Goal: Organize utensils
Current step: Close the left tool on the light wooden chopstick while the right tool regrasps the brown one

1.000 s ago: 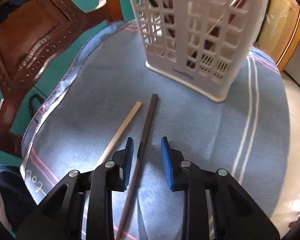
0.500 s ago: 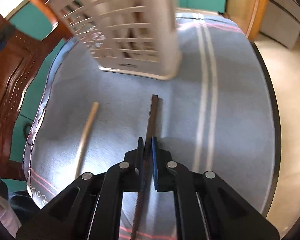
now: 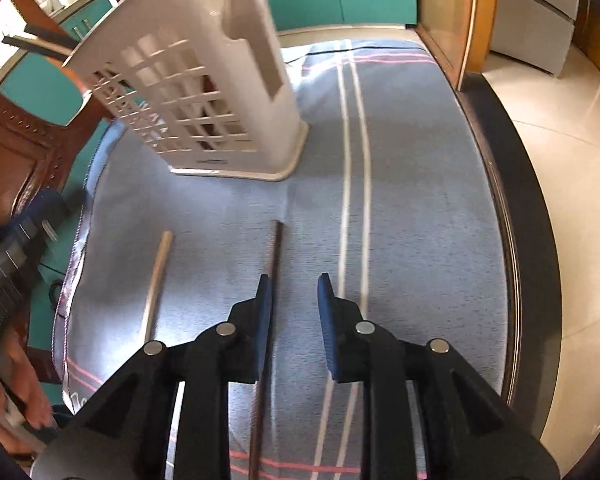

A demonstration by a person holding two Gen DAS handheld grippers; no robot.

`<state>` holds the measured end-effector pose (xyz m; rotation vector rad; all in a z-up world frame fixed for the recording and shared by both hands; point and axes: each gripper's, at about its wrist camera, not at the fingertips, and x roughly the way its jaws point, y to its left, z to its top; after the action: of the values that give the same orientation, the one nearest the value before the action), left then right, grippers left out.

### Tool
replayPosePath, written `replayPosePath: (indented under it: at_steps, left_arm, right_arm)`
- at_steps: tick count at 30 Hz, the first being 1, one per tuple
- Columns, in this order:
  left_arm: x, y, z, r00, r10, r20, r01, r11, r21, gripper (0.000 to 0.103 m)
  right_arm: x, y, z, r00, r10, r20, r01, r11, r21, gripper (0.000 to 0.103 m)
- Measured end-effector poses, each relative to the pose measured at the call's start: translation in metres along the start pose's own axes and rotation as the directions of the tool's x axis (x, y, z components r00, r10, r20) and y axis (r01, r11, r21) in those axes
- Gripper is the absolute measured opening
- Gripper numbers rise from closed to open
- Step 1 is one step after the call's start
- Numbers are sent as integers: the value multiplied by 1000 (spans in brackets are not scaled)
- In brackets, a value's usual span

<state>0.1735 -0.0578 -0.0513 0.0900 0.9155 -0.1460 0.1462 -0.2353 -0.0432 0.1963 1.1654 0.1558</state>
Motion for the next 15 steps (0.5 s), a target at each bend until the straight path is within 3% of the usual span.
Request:
replayPosePath:
  at_steps: [2,5,10,15]
  left_arm:
    - [19,-2,-8,996,-27,-84,26,1000,-12,58]
    - [33,-3,-12,988,-68,-142,64,997,-33,58]
    - [49,-6,-18,983,-26,-181,22,999,-25,58]
    - [46,-7,-18,988,-17,-150,15,1000,-12,34]
  right_arm:
    - [0,-2,0,1000,-15,0,15,1000,0,25]
    - [4,4,0,1000,-16,3,16,1000,-5,30]
    - [7,9,3,1000,-23,22,23,999,-34,31]
    - [19,24,6,998,-41,38,44,995,-85,31]
